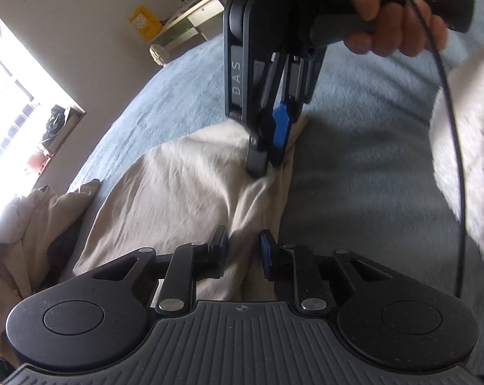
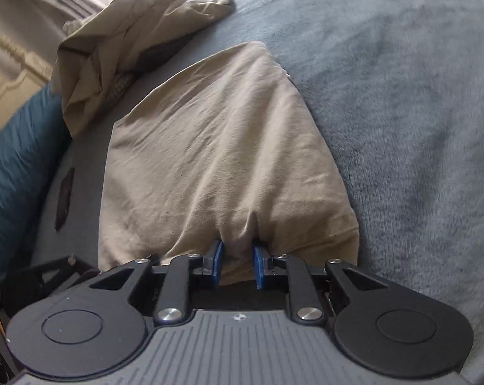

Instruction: Fold clothes

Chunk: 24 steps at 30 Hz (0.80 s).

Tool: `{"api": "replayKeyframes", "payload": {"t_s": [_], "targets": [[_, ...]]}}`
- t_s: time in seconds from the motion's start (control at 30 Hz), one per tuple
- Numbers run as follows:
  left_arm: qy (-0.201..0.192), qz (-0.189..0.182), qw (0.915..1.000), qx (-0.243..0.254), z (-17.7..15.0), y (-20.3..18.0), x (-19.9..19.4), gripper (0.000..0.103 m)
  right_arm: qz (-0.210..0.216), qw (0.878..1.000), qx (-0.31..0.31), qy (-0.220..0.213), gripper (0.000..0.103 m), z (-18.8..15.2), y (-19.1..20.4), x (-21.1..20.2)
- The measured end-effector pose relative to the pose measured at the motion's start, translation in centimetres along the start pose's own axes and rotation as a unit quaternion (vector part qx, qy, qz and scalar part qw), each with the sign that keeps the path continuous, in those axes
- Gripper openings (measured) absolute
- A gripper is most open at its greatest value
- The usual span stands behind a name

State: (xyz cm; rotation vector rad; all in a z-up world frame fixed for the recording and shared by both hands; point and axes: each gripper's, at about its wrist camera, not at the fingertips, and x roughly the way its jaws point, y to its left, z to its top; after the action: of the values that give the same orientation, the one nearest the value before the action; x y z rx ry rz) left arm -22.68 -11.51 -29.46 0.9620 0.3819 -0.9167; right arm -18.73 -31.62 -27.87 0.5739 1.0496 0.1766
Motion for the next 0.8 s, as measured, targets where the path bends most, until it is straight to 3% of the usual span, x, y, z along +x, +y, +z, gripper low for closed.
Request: {"api": "replayKeyframes", "payload": {"t_s": [0.17,0.37,0.53,0.63,0.8], "targets": [[0.021,-0.012,0.9991,-0.035,-1.6,2.0,-2.5,0.031,-0.01,1.0,0.01,-0.005,0.02,0.4,0.8,0.4],[0.031,-0.001,0.9932,-0.112,-2.5,3.8,-4.9,0.032,-0.019,1.0,0.018,-0.008,0.02,0.5,1.2,0.5],[0.025,0.008,0.9945,-0.102,-2.1,3.0,-4.8,0.034,-0.028,0.999,0.02,-0.006,0.021,0.6,1.5,0.5],[0.021,0.015,0.9949,-0.097,-1.6,2.5,-4.3,0.047,-0.032,0.999,0.02,-0.006,0.021,0.6,1.6,0.5],[0.025,0.041,0.9964,-0.07,-0.7,1.3,-2.9,0.048,-0.035,0.999,0.027,-0.005,0.021,0.6,1.7,0.4]]}}
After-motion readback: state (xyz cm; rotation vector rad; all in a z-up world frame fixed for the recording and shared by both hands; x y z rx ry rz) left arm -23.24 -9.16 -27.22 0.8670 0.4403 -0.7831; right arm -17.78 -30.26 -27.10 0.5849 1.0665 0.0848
